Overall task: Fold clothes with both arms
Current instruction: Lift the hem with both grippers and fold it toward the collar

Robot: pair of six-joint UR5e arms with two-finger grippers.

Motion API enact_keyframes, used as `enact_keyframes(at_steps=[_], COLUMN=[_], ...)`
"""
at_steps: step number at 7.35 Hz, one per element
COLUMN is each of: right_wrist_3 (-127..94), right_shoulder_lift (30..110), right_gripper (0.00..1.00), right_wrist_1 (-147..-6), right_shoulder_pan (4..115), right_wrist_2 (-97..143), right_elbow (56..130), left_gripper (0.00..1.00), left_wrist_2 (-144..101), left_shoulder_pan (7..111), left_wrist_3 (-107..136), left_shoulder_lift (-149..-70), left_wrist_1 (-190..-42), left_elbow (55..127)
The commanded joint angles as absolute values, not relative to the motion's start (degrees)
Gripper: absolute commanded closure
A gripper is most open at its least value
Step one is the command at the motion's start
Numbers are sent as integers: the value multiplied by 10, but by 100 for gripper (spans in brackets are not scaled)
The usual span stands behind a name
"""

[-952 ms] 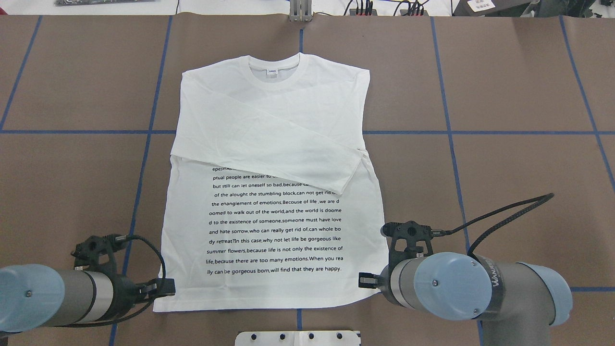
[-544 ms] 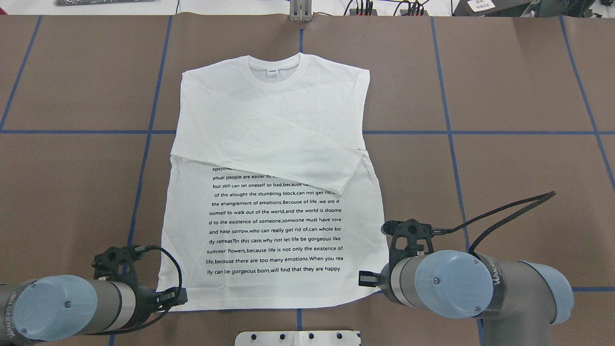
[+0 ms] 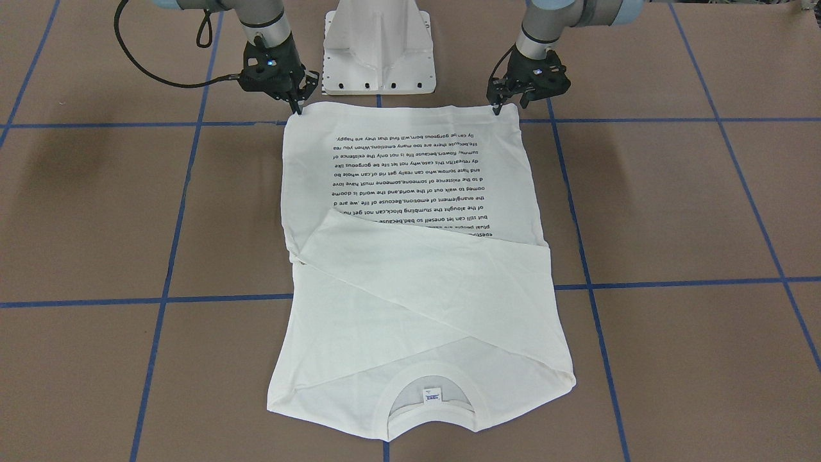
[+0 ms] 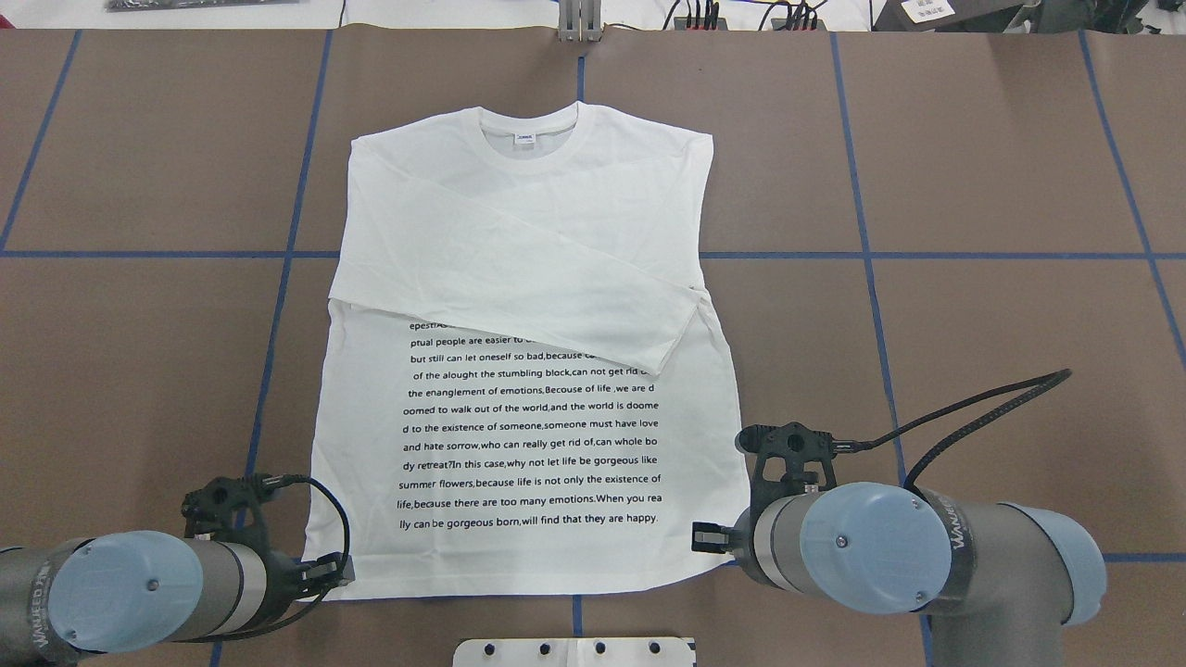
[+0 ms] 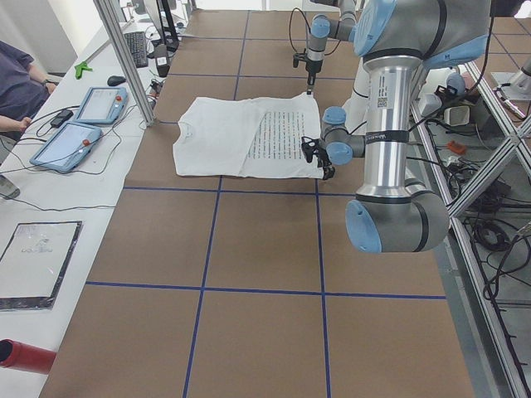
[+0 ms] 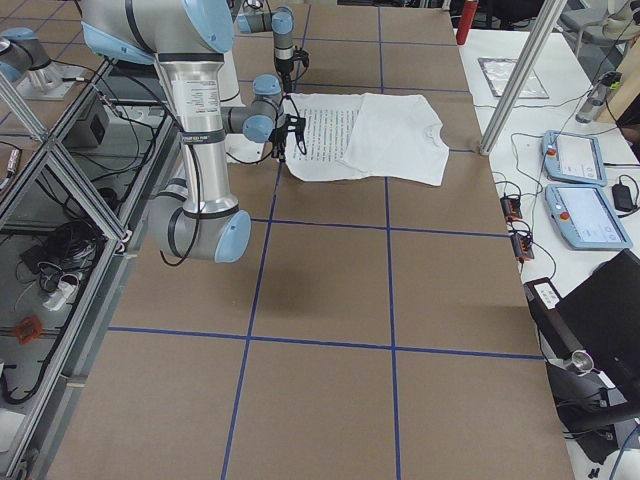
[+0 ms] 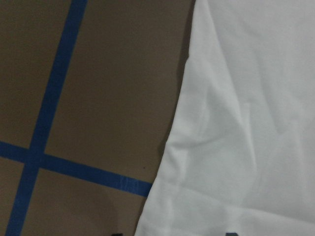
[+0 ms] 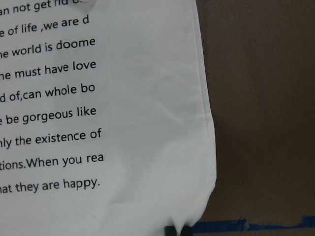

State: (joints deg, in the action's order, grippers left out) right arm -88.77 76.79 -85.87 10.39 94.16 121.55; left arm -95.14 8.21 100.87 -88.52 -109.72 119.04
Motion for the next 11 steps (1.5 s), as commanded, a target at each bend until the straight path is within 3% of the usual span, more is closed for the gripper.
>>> enact_keyframes(at_steps=[1, 3, 5, 8, 11], right_wrist_3=[-888, -888, -888, -888, -882], right_shoulder_lift=[767, 767, 769, 769, 780], right_gripper=[100, 100, 100, 100, 100], right_wrist_1=[-859, -860, -860, -860, -861], right_shoulder_pan=[105, 105, 106, 112, 172], right_wrist_2=[941, 941, 941, 946, 1003], right_elbow=[1216, 1216, 1216, 1216, 1232], left_gripper=[33, 53, 67, 100, 100], left_wrist_2=[-950, -951, -952, -956, -960], left_shoulder_pan=[82, 82, 82, 84, 91], left_wrist_3=[1009, 1009, 1008, 1007, 1001], left_shoulder_lift=[-886, -886, -889, -887, -883], left_wrist_1=[-1097, -1097, -1097, -1097, -1065], left_elbow=[1184, 1185, 1192, 1215, 1261])
